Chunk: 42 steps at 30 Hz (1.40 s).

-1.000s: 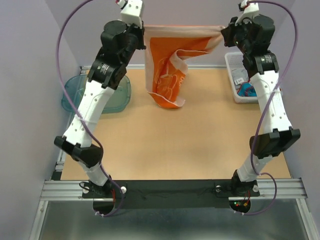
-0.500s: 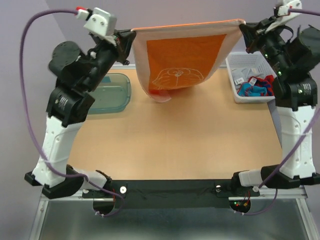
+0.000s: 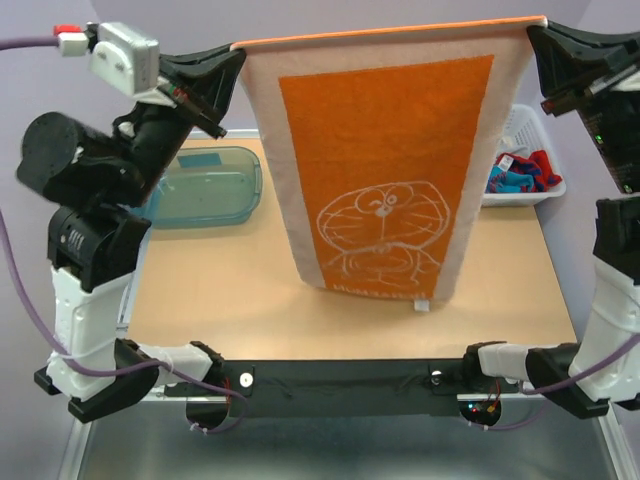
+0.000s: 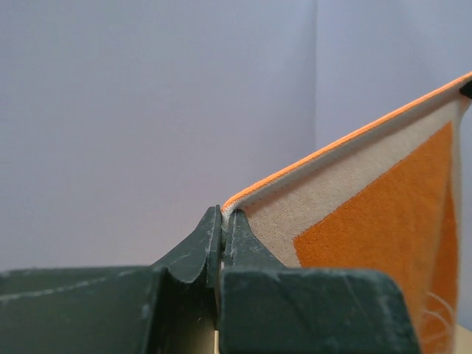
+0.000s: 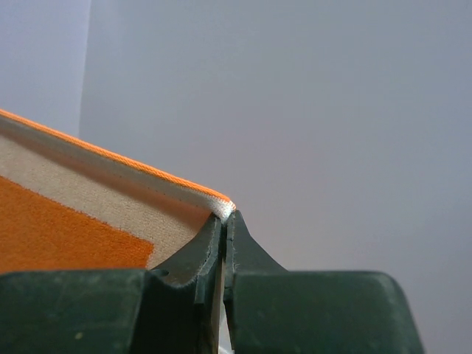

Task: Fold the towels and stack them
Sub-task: Flatten out the crumpled towel, then fold the towel

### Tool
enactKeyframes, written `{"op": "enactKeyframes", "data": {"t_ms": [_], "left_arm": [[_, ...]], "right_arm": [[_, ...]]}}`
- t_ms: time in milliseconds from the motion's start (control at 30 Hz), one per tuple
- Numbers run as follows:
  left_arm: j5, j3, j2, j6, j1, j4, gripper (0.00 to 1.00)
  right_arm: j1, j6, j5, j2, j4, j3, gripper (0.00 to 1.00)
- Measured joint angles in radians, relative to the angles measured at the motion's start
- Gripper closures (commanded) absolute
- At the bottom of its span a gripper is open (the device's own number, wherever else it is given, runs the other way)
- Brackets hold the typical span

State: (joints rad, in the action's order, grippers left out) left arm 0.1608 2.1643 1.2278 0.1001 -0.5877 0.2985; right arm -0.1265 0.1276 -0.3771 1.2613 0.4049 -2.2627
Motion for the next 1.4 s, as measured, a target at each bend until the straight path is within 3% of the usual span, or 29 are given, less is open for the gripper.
{"op": "enactKeyframes", "data": {"t_ms": [167,400,600,767,1100,1400], "left_arm": [[-0.125,0.027,0.123,-0.005,0.032,-0.018,1.0],[-0.163,0.049,0.441,-0.06,0.187,-0.065,1.0],[-0.179,0.076,0.753,-0.064,0.24,-0.103,1.0],[-0.191,0.131,0.923,-0.053,0.262,-0.14,1.0],[-0.175,0.116,0.966,-0.051,0.276,-0.293,1.0],[-0.139,-0.151,0.91,-0.044,0.278,-0.343,1.0]], "right_arm": [[0.001,0.0,0.064,0.122,-0.031,-0.007,0.99],[0.0,0.004,0.218,0.391,-0.087,0.09,1.0],[0.002,0.01,0.314,0.625,-0.119,0.119,1.0],[0.002,0.011,0.333,0.778,-0.178,0.119,0.99],[0.002,0.037,0.325,0.842,-0.29,0.166,0.99],[0.003,0.085,0.305,0.822,-0.34,0.375,1.0]]}}
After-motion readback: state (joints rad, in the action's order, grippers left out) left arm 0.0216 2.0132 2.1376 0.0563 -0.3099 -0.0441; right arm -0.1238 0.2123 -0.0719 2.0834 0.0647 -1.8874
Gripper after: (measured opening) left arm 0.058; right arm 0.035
